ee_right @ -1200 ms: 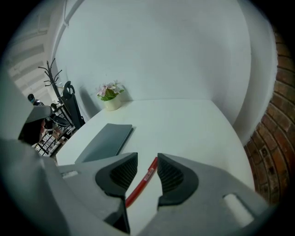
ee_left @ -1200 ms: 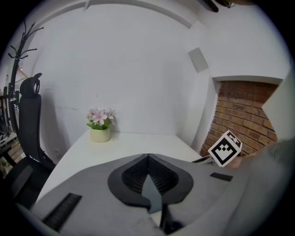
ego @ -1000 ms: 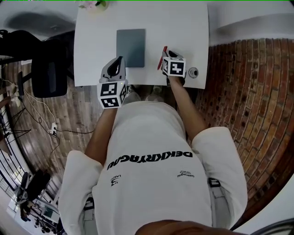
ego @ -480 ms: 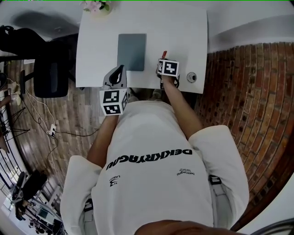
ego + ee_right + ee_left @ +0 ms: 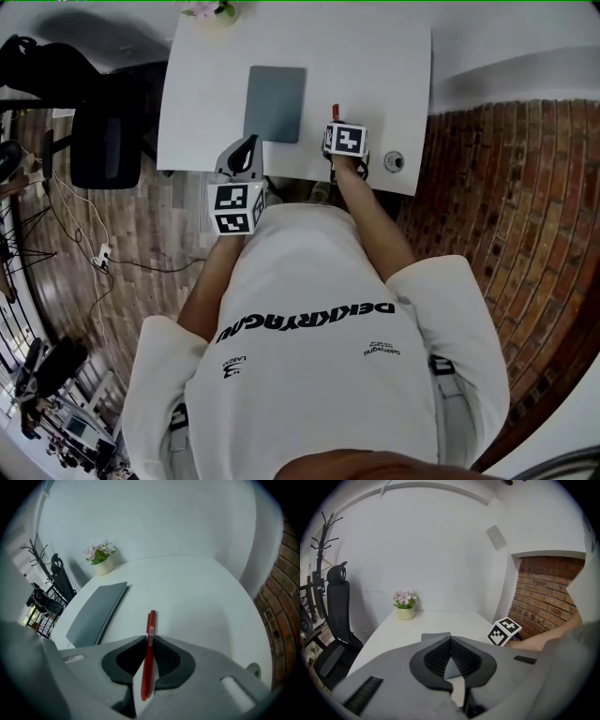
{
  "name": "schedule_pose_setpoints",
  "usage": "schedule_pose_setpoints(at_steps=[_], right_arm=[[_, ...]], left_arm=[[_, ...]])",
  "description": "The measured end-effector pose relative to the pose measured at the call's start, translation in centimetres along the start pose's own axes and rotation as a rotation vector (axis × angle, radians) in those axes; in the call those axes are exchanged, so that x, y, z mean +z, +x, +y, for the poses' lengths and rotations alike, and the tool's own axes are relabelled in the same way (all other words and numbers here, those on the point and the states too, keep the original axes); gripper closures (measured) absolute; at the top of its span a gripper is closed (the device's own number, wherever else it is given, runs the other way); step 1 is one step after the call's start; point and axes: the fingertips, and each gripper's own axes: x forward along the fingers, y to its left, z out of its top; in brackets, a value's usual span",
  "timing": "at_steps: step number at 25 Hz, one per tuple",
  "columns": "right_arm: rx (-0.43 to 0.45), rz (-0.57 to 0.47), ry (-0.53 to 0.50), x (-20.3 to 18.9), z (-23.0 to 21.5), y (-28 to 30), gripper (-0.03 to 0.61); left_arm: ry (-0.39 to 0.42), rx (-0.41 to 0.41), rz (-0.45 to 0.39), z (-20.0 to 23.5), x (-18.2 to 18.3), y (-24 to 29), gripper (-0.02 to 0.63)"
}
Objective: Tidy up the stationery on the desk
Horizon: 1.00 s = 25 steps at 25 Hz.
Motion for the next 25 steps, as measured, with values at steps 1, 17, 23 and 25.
schedule_pose_setpoints(at_steps=[1,17,23,25], right_arm=[[0.004,0.001,0.014,0.0,0.0,0.0,0.531],[0.193,-0.074,0.264,4.7,3.0,-0.2,0.532],[0.239,-0.055,0.298,6.5,5.3,1.0,0.532],[0.241,-0.048,0.295,6.6,5.7,1.4,0.531]], left_arm=[[-0.004,0.002,-0.001,0.1,0.0,0.0,0.615],[-0.066,0.067,-0.027,2.0,-0.6,-1.4,0.615],[-0.088,0.088,-0.025,2.9,-0.9,-1.6,0.615],[-0.096,0.095,-0.024,3.3,-1.1,-1.8,0.615]])
